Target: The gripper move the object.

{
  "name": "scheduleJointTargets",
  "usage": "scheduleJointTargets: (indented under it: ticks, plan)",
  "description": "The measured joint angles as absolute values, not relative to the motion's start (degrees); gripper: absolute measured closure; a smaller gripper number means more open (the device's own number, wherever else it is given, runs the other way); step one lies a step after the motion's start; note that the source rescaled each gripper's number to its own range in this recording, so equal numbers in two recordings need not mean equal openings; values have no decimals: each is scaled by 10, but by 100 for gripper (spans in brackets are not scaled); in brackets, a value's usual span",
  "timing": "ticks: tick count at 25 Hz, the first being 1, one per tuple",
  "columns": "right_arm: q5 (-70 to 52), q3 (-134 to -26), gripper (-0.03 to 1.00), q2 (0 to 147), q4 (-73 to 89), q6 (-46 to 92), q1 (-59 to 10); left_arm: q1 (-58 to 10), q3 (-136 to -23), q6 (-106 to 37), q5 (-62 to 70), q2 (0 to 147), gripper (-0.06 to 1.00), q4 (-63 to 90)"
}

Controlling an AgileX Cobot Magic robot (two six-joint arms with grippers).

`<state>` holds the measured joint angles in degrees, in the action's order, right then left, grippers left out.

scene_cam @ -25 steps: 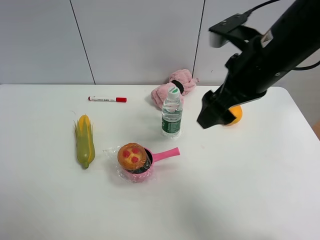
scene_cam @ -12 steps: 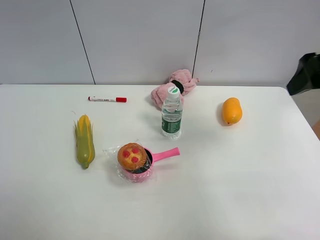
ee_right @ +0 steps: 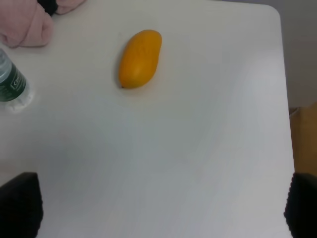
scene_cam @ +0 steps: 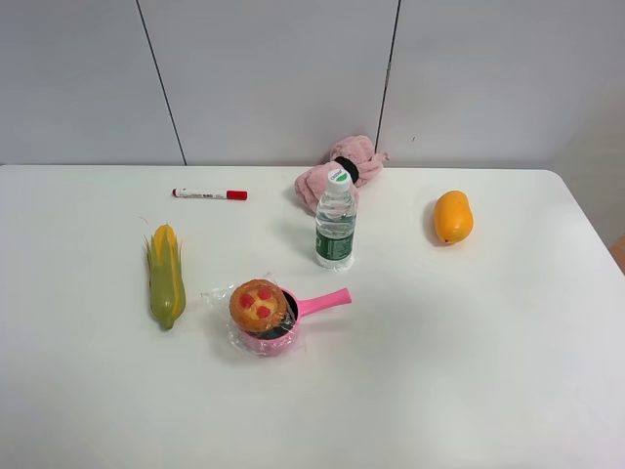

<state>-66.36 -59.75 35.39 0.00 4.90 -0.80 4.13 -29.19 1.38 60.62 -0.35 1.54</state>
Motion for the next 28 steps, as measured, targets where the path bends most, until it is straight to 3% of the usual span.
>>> scheduleJointTargets:
  ticks: [5, 10, 16, 28]
  plan:
    - [-600, -462, -3, 189, 0, 40, -8, 41, -292, 14, 606, -3, -6, 15]
    - [-653, -374, -3, 96, 0, 21, -8, 41, -292, 14, 606, -3, -6, 15]
    - [-681, -311, -3, 85, 0, 24, -8, 41, -292, 14, 606, -3, -6, 15]
    - [-621, -289, -3, 85, 0, 28, -14, 41, -292, 14, 606, -3, -6, 15]
